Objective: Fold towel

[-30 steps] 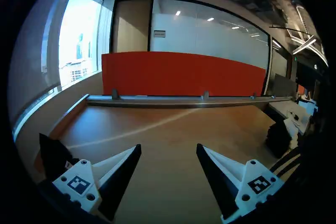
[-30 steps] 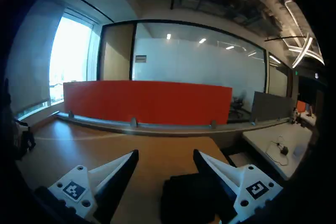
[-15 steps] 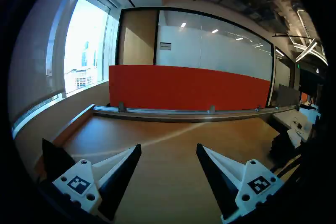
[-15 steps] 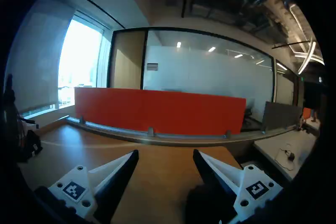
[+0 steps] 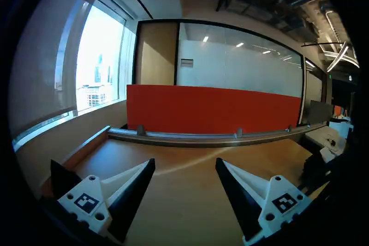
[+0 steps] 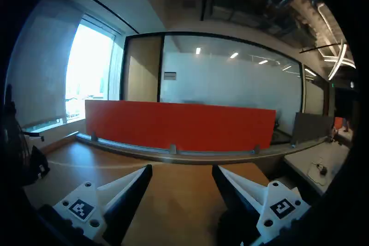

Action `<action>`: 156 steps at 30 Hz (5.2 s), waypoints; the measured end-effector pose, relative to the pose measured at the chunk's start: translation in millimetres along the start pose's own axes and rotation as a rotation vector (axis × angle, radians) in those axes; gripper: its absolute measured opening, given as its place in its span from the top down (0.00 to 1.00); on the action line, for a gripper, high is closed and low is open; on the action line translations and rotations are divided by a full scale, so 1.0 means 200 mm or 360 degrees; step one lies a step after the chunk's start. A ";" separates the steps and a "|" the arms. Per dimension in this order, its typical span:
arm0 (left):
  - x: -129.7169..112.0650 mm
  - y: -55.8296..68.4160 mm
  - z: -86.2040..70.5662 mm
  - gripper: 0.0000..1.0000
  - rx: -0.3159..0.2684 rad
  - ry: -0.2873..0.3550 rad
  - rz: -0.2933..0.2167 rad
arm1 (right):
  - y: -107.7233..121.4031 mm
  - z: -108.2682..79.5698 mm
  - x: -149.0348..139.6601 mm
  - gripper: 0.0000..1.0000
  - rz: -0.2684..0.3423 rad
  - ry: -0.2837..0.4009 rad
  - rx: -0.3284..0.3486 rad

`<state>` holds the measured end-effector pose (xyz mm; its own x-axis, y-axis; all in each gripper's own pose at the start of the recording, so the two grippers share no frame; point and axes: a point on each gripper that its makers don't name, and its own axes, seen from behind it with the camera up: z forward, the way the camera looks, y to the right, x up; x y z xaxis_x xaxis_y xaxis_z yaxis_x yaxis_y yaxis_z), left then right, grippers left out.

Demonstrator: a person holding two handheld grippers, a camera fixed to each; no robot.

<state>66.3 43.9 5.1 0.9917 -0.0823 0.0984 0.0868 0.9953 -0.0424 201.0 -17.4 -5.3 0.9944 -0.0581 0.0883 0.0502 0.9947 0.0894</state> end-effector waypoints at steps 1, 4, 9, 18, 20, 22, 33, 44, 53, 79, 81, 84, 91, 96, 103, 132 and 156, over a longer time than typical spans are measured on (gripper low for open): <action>0.00 -0.01 0.00 0.03 0.0005 0.0006 0.0005 | 0.00 0.00 0.00 0.00 0.0001 0.0000 0.0000; 0.01 -0.02 0.00 0.03 0.0013 0.0026 0.0018 | -0.02 0.00 0.00 0.00 0.0005 -0.0003 0.0004; -0.02 -0.01 0.01 0.03 -0.0001 0.0048 0.0049 | -0.06 -0.02 0.01 0.00 0.0008 0.0001 0.0015; -0.13 -0.02 0.02 0.03 -0.0013 0.0115 0.0105 | -0.11 -0.03 0.04 0.00 0.0059 0.0040 0.0007; -0.16 -0.03 0.02 0.03 -0.0004 0.0131 0.0112 | -0.12 -0.03 0.02 0.00 0.0064 0.0045 0.0006; -0.20 -0.04 0.02 0.03 0.0000 0.0148 0.0114 | -0.12 -0.03 0.01 0.00 0.0059 0.0049 0.0005; -0.39 -0.12 0.05 0.03 0.0012 0.0218 0.0104 | -0.11 -0.02 -0.08 0.00 0.0047 0.0053 -0.0026; -0.60 -0.19 0.10 0.03 0.0020 0.0270 0.0101 | -0.10 0.03 -0.24 0.00 0.0109 0.0074 -0.0043; -0.72 -0.25 0.11 0.03 0.0043 0.0291 0.0052 | -0.12 0.08 -0.35 0.00 0.0131 0.0077 -0.0036; -0.81 -0.28 0.15 0.03 0.0063 0.0271 0.0074 | -0.18 0.17 -0.38 0.00 0.0115 0.0081 0.0014; -0.81 -0.28 0.15 0.03 0.0068 0.0271 0.0084 | -0.17 0.17 -0.39 0.00 0.0113 0.0083 0.0014; -0.80 -0.28 0.15 0.03 0.0071 0.0270 0.0084 | -0.16 0.17 -0.39 0.00 0.0108 0.0088 0.0013; -0.80 -0.28 0.15 0.02 0.0072 0.0271 0.0086 | -0.11 0.16 -0.42 0.00 0.0076 0.0106 -0.0020; -0.80 -0.28 0.15 0.03 0.0072 0.0271 0.0088 | -0.06 0.15 -0.47 0.00 0.0054 0.0116 -0.0044; -0.80 -0.28 0.15 0.03 0.0072 0.0271 0.0090 | 0.02 0.14 -0.57 0.00 0.0083 0.0142 -0.0099; -0.80 -0.28 0.15 0.03 0.0072 0.0270 0.0089 | 0.07 0.18 -1.04 0.00 0.0150 0.0149 -0.0098; -0.80 -0.28 0.15 0.03 0.0072 0.0270 0.0089 | 0.05 0.17 -1.06 0.00 0.0092 0.0187 -0.0112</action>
<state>-100.1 3.3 21.8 0.9969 -0.0304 -0.0724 0.0306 0.9995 0.0020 -11.8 0.9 10.6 0.9996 0.0056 -0.0261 -0.0051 0.9998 0.0175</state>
